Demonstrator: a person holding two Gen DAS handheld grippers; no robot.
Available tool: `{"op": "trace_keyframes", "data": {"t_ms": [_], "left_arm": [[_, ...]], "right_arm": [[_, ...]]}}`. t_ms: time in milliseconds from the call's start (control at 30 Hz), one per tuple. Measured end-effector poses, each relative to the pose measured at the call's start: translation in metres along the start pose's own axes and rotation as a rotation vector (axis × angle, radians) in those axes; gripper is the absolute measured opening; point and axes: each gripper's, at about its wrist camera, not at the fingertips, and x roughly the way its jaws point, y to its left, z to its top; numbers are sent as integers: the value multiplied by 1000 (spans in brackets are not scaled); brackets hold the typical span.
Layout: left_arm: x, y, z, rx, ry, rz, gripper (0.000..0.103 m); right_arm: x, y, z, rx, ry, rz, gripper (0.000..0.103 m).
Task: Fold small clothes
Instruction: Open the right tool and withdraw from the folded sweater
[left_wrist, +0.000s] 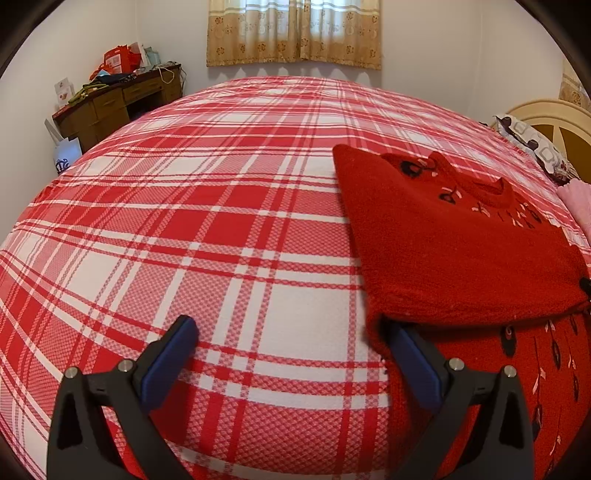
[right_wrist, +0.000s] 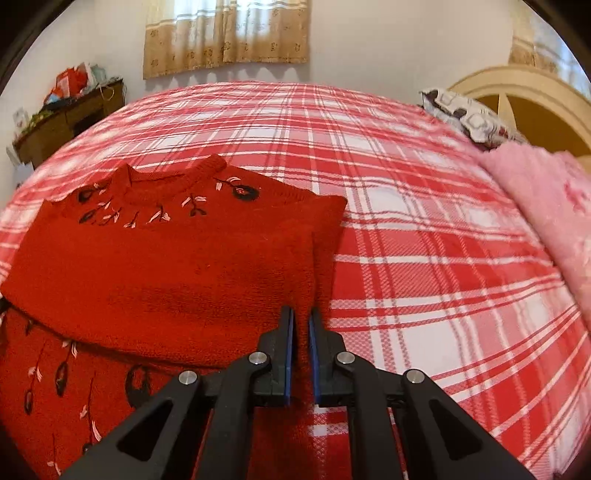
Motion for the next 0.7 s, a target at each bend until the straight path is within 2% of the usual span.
{"op": "trace_keyframes", "data": {"t_ms": [100,400,433,467,500,567,700], "left_arm": [[-2,1,-1,-7,-5,-13,103],[-4,1,-2,1,-4,-8,103],[-7,2,-2,-2,-3,-11,103],[-11,5,-4,-9,6,-15,103],[-15,6,-6,-13,10,-8,103],[-25,9,-11,-7,-2,17,103],[-49,13,-12,15,-57,28,103]], "right_arm": [[-3,-5,-2,20,-19,9,6],[4,-12,-4,52,16,26,9],[2,-13,-4,47,14,31,12],[-1,-13,-4,41,5,24,21],[-6,-12,-4,31,-8,13,37],[-14,-11,-3,25,-35,19,54],[-34,3,3,2,-115,42,54]]}}
